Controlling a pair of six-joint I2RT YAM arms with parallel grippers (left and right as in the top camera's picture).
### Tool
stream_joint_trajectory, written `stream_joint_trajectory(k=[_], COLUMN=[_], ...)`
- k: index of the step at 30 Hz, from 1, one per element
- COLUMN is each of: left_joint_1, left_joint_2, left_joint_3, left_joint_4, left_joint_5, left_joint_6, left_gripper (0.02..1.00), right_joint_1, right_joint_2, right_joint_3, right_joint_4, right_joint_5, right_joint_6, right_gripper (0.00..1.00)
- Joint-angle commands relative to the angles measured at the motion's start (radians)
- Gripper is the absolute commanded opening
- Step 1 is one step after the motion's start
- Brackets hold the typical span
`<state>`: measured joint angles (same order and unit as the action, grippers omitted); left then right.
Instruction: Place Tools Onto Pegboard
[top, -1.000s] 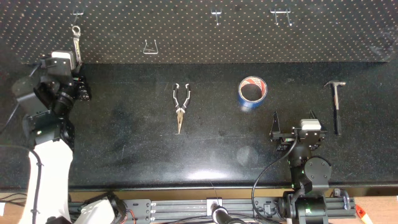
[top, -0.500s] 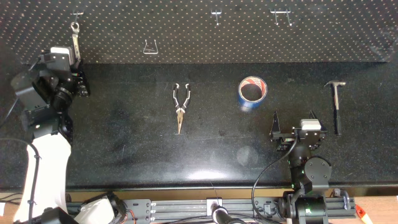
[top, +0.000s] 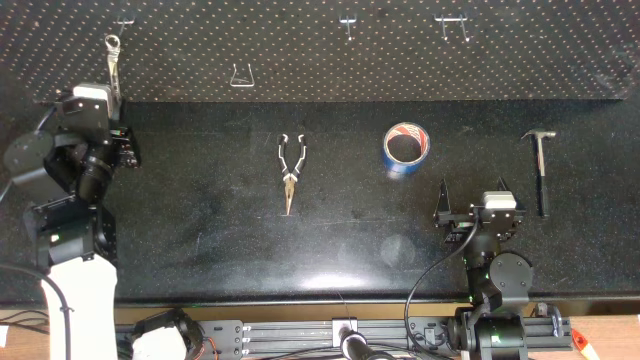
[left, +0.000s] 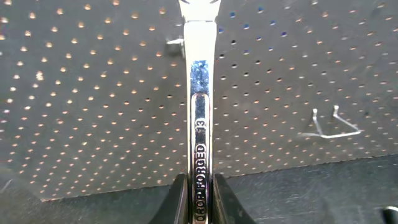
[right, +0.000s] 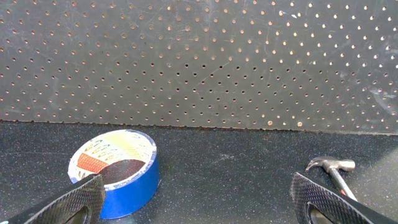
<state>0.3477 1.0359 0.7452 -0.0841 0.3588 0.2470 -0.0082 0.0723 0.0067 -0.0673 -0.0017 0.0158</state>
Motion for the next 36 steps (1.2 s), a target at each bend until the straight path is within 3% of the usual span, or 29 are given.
stream_joint_trajectory(k=[1, 36], left_joint_1=[-0.002, -0.002], left_joint_2=[0.022, 0.164], left_joint_3=[0.023, 0.024], left_joint_4=[0.017, 0.114], left_joint_5=[-0.038, -0.086], left_joint_6=[0.064, 0.087], left_gripper=[0.027, 0.027], right_joint_1=[-0.002, -0.002], right_joint_2=[-0.003, -0.003], right_joint_3=[-0.003, -0.003], right_joint_4=[-0.007, -0.007], right_joint_5=[-0.006, -0.006], right_joint_6=[-0.014, -0.014], right_gripper=[0.963, 0.963])
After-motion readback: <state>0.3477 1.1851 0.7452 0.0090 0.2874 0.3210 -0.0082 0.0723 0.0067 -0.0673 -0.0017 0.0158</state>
